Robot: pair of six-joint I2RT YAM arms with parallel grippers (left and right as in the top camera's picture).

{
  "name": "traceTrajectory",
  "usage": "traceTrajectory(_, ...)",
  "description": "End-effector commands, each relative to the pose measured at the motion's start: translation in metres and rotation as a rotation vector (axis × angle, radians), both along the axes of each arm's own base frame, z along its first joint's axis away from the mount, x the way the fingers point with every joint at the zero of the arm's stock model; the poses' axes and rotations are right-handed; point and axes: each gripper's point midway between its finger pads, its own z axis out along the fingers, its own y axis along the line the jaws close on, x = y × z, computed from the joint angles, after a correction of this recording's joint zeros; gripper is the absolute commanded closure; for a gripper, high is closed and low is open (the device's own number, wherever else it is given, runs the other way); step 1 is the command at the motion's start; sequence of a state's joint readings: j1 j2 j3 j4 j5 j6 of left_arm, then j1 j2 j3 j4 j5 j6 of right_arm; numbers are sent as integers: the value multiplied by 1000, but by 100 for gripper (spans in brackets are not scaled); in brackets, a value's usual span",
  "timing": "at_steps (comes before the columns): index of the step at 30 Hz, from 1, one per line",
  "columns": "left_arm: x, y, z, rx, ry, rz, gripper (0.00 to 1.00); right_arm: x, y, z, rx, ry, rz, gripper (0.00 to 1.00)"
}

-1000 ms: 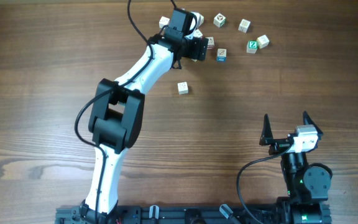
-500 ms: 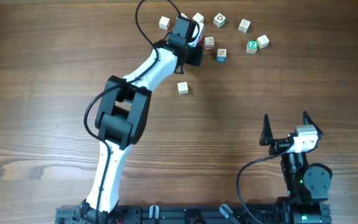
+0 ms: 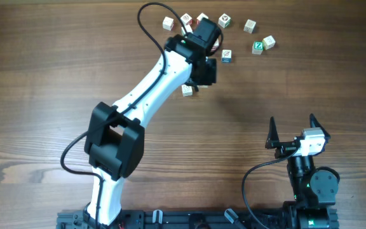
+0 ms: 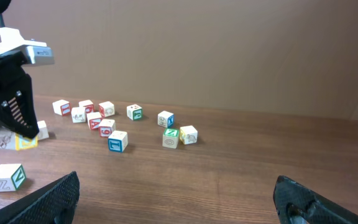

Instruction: Form a horizontal line

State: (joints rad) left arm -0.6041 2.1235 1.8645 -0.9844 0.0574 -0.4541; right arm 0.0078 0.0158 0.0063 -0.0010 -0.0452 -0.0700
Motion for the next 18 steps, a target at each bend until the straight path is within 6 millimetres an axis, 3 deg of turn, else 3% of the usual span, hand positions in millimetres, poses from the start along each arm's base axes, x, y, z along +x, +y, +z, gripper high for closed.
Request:
traceTrajectory(1,-4,3,-1,76,-30,83,73,0,3,1,-8,-6,16,0)
traceTrajectory(4,-7,10,-6,118,-33,164,73,0,3,1,-8,-6,16,0)
traceTrajectory(6,-14,16,-21,123,1,241,72,0,3,1,-8,-6,16,0)
traceTrajectory(11,-23,20,-47,141,24,244,66,0,3,1,-8,-5,16,0)
traceTrajectory(18,-21,19,-48,134,16,244,61,0,3,1,-8,-5,16,0)
